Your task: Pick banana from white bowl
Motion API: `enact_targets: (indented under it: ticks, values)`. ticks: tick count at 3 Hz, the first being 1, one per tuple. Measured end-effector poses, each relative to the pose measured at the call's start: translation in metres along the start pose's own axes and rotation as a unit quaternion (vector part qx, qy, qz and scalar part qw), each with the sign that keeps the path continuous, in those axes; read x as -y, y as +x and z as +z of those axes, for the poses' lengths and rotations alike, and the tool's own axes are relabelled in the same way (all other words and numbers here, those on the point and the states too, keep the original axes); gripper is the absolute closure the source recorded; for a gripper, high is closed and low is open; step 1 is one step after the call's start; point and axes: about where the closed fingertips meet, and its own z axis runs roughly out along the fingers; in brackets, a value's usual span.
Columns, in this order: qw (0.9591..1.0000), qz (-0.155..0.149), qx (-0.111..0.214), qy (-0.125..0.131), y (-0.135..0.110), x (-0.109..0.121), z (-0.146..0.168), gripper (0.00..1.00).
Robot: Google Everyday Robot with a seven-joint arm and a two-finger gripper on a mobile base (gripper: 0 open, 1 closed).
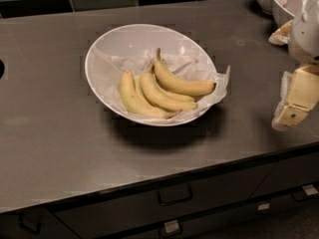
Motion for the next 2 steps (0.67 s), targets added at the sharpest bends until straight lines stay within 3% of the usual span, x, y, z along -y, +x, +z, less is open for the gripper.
enact_targets:
  ticks: [1, 2]
  values:
    - [1.0000, 0.000, 0.000, 0.000, 0.000, 0.000, 0.000, 0.00]
    - [0.9995, -0.031, -0.004, 0.011, -0.021, 0.009, -0.010, 0.00]
